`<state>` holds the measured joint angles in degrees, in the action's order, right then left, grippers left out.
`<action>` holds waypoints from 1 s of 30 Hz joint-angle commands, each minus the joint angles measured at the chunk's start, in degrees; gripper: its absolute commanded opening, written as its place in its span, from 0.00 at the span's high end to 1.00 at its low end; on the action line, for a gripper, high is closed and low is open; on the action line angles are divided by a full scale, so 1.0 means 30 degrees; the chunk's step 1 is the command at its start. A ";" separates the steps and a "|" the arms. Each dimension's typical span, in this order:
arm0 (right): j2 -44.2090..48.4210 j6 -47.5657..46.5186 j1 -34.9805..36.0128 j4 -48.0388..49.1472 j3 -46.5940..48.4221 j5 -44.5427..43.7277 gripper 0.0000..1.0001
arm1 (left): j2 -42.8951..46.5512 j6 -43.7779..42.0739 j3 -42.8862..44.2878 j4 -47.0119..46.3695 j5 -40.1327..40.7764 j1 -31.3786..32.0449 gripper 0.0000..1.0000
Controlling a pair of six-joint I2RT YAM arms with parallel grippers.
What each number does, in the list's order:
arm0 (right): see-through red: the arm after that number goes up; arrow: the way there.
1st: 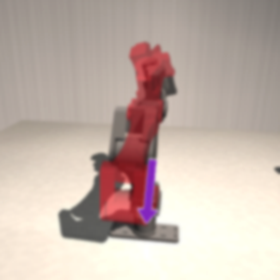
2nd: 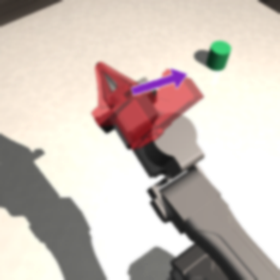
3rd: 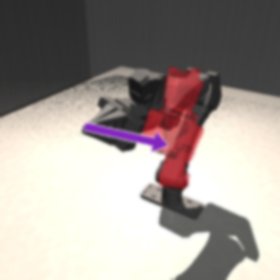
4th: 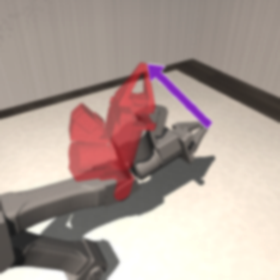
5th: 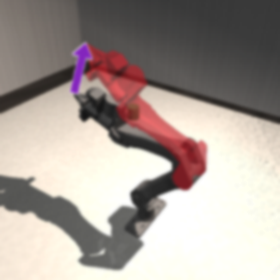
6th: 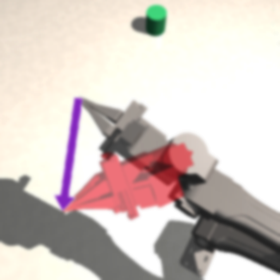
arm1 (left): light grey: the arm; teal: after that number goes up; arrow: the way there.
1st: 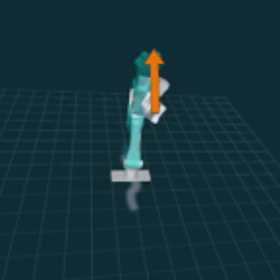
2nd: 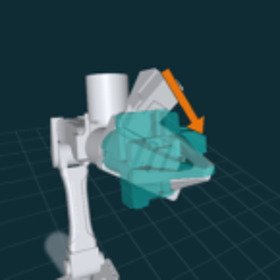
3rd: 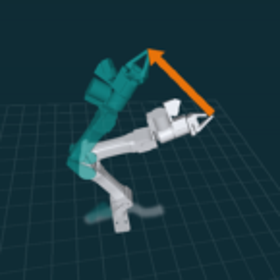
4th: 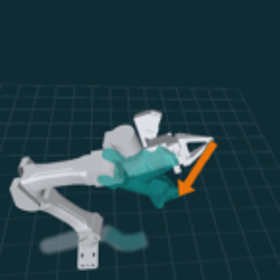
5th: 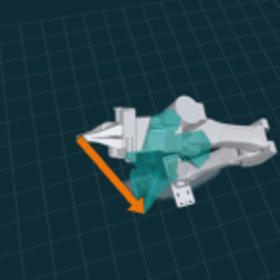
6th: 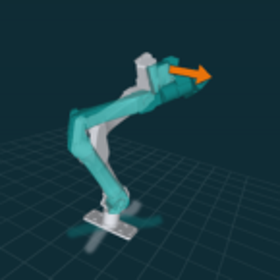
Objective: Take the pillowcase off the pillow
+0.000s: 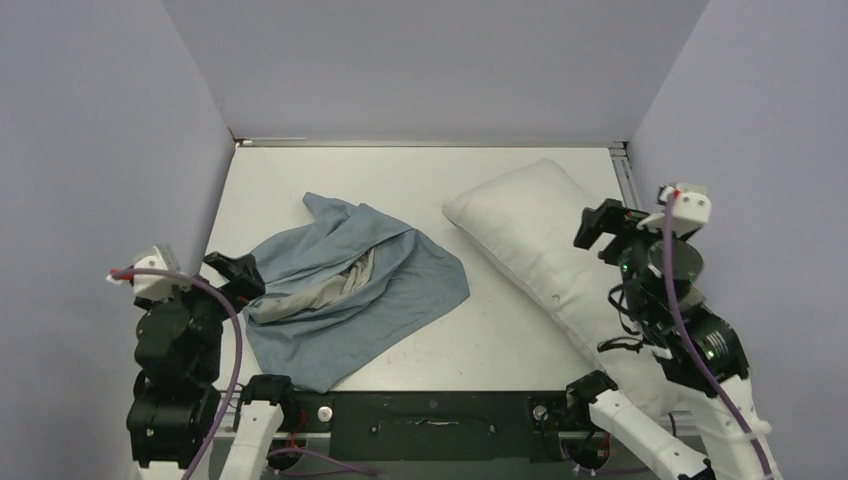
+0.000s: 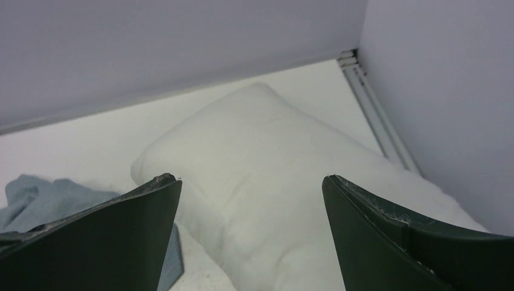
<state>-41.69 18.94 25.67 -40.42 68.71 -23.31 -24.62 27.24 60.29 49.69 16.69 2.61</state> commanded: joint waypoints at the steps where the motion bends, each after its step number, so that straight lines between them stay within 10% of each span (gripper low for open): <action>1: 0.2725 -0.2374 0.0232 0.1589 0.0274 -0.4741 0.10 | 0.1392 -0.1451 0.2101 0.0180 -0.0388 -0.0109 0.04; 30: 0.8136 -0.3995 0.1095 0.3645 -0.3645 -0.8138 0.10 | 0.6672 -0.2665 0.0440 -0.2580 0.2320 -0.0109 0.04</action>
<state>-18.52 6.66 28.27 -30.06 58.28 -46.57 -3.81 18.85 61.73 46.06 25.15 2.61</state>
